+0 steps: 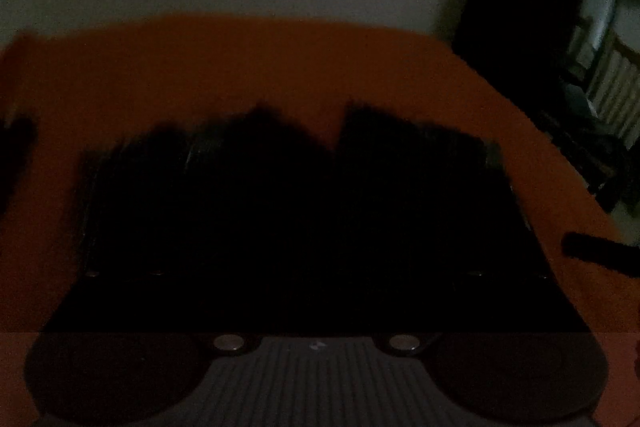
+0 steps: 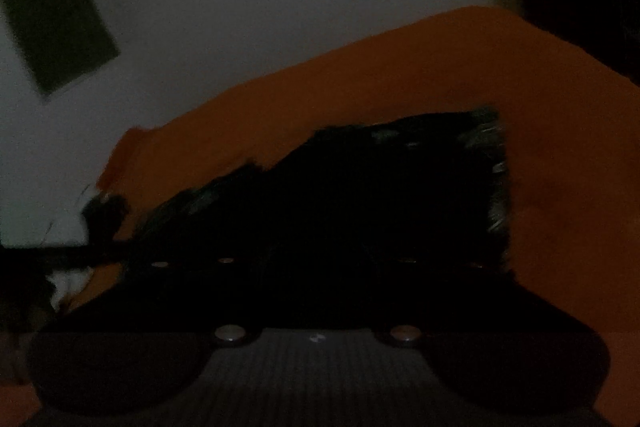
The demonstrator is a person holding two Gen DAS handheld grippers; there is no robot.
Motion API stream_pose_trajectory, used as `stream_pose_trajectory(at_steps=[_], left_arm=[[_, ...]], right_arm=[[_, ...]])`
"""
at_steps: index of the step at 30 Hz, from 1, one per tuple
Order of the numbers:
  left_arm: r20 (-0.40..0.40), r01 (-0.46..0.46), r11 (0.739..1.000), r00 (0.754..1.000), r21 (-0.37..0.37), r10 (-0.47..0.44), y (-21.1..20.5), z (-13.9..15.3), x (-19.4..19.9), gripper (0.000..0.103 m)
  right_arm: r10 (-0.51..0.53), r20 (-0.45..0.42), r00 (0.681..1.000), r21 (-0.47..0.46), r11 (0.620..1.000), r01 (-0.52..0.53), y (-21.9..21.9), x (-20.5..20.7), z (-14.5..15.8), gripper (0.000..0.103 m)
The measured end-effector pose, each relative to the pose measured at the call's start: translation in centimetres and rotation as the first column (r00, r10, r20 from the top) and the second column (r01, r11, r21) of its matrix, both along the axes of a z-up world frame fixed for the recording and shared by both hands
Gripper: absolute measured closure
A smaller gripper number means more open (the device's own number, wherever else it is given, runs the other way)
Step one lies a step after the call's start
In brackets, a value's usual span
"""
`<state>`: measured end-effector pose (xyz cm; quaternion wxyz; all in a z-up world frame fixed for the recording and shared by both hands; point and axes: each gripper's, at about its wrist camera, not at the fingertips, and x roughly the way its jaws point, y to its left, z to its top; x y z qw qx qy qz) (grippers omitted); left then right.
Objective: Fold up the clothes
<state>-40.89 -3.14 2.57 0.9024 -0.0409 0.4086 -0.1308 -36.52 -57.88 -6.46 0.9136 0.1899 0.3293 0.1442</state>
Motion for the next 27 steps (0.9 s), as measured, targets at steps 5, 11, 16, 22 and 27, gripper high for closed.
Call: stream_pose_trajectory(at_steps=[5,11,16,22,27], left_arm=[[-0.065,-0.071,0.997,0.995,-0.004,0.071,4.4,-3.2,-5.0,0.0],[-0.126,-0.119,0.988,0.983,0.1,0.132,6.7,-6.2,-9.7,0.005],[-0.109,-0.077,0.991,0.99,0.109,0.089,5.2,-6.9,-11.9,0.004],[-0.082,-0.091,0.983,0.991,0.161,0.105,3.1,-7.6,-11.6,0.007],[-0.082,-0.149,0.979,0.983,0.139,0.162,3.7,-8.2,-11.6,0.032]], right_arm=[[0.022,-0.058,0.998,-0.071,0.997,-0.026,1.7,-3.7,0.5,0.036],[0.068,-0.156,0.985,-0.208,0.973,-0.1,2.2,-7.5,-4.3,0.038],[0.262,-0.165,0.951,-0.244,0.923,-0.297,5.5,-10.8,-5.8,0.042],[0.277,-0.122,0.953,-0.303,0.904,-0.301,7.0,-11.4,-6.0,0.05],[0.439,-0.037,0.898,-0.468,0.786,-0.404,10.0,-11.3,-6.3,0.05]])
